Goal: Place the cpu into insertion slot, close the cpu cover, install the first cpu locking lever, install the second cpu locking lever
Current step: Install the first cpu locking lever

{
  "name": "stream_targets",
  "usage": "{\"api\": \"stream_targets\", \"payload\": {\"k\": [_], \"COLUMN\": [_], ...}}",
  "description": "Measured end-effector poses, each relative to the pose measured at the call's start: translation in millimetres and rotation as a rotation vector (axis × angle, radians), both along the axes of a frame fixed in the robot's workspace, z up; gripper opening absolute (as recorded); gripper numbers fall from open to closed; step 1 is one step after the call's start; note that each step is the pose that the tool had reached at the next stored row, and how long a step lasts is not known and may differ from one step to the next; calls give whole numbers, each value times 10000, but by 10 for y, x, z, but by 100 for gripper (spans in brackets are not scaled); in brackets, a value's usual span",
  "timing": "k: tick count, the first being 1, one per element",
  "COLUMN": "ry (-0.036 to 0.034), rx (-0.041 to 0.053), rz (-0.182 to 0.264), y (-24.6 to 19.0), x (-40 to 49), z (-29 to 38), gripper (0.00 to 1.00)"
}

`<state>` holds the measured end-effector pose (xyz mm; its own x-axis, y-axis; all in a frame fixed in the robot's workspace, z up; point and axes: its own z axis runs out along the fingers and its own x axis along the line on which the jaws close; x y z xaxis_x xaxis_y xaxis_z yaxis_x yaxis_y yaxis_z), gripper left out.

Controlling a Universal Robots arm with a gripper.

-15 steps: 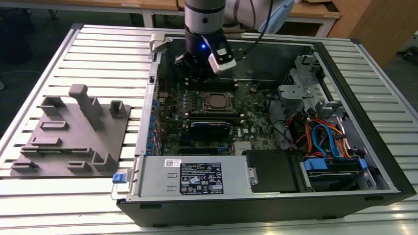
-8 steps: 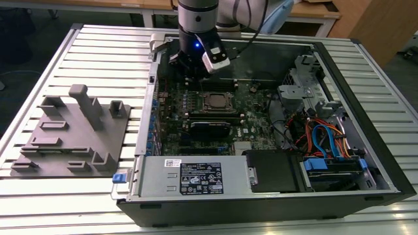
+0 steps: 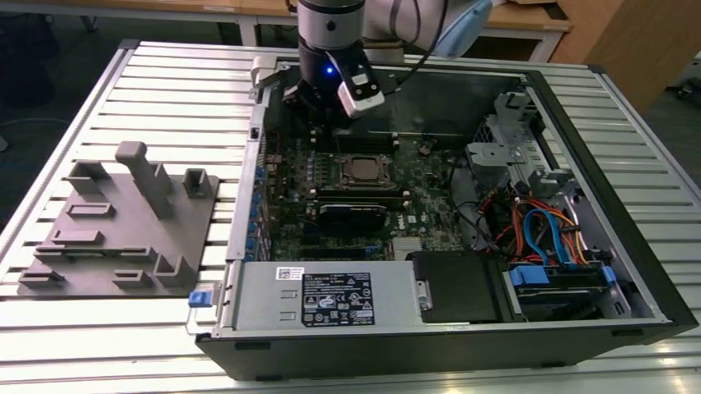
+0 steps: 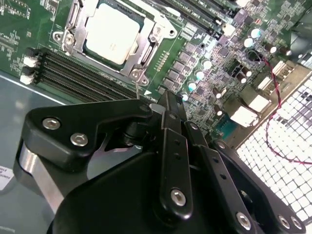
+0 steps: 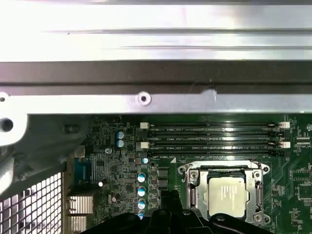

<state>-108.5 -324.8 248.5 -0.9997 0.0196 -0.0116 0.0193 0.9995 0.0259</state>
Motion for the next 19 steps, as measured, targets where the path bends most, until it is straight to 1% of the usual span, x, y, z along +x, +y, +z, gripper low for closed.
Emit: {"api": "stream_targets", "payload": {"k": [2,4,7,12,15,19], "ry": [0,-1,-3,-18,-62,-86], "rx": [0,1,1,1,-1,0], "rz": [0,0,3,18,19,21], "y": [30,50,83,154,169,175], "x": [-8,-9,-9,-9,-9,-4], "z": [29,37,38,38,39,38], "gripper": [10,10,10,10,10,10]}}
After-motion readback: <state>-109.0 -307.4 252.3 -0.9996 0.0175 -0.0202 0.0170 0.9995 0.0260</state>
